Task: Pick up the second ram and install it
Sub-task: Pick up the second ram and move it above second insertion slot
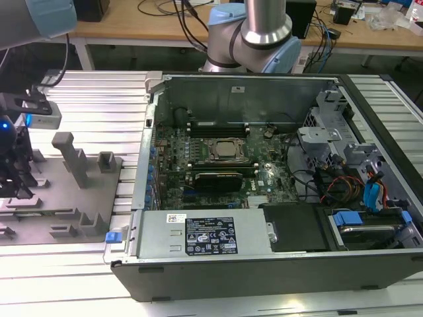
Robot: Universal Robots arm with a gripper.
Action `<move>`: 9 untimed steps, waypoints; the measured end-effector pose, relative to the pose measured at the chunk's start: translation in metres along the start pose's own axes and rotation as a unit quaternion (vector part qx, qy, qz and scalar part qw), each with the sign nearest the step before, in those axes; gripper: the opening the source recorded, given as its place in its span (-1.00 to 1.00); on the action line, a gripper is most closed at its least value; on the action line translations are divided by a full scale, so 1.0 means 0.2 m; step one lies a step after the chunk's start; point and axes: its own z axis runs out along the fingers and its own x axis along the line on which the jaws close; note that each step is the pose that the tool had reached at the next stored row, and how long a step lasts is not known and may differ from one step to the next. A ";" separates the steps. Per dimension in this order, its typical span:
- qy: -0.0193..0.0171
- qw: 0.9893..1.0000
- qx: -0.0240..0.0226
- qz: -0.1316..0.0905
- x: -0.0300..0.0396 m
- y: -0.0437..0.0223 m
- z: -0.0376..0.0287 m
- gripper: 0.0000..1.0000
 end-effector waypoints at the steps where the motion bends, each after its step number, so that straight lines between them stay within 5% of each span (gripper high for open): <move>1: 0.000 1.000 0.000 0.000 0.001 0.000 0.006 -0.40; 9: 0.000 1.000 0.000 0.000 0.009 -0.002 0.077 -0.40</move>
